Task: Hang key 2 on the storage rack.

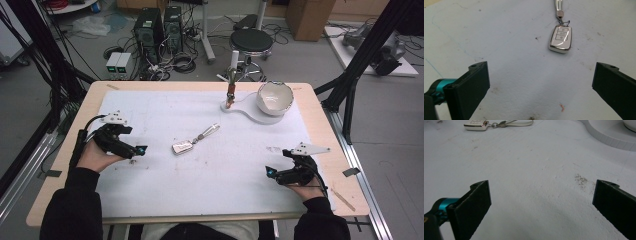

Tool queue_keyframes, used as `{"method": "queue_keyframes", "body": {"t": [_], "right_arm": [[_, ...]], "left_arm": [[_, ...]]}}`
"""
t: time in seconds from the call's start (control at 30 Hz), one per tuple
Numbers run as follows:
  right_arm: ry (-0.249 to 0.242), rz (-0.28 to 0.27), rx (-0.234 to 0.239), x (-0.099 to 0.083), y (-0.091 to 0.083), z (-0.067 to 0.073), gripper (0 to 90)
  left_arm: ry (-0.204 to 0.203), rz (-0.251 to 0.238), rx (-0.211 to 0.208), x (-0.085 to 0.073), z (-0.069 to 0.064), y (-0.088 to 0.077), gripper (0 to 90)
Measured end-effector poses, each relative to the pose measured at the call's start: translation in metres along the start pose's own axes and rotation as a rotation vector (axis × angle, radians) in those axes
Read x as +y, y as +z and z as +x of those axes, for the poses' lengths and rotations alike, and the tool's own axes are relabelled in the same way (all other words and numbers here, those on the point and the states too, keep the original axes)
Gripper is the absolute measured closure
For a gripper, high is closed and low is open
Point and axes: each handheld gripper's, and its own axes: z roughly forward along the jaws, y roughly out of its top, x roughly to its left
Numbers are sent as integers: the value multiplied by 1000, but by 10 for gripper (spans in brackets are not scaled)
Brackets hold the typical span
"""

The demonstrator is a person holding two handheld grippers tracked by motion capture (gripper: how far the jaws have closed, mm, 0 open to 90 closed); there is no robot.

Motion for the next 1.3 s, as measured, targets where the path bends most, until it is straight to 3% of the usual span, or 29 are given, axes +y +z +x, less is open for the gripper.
{"method": "queue_keyframes", "body": {"t": [0.27,0.7,0.83,1.03,1.3], "right_arm": [[-6,0,2,1,1,-1,9],[5,-7,-1,1,0,-3,9],[11,-12,-1,1,-1,-3,9],[15,-18,-8,1,-2,-3,9],[24,-9,-3,1,-1,-3,9]], "left_arm": [[-1,38,6,18,4,10,17],[69,80,-16,55,-6,30,17],[69,84,-26,63,-6,36,17],[83,107,-53,73,-8,49,17],[110,124,-53,82,-7,64,17]]}}
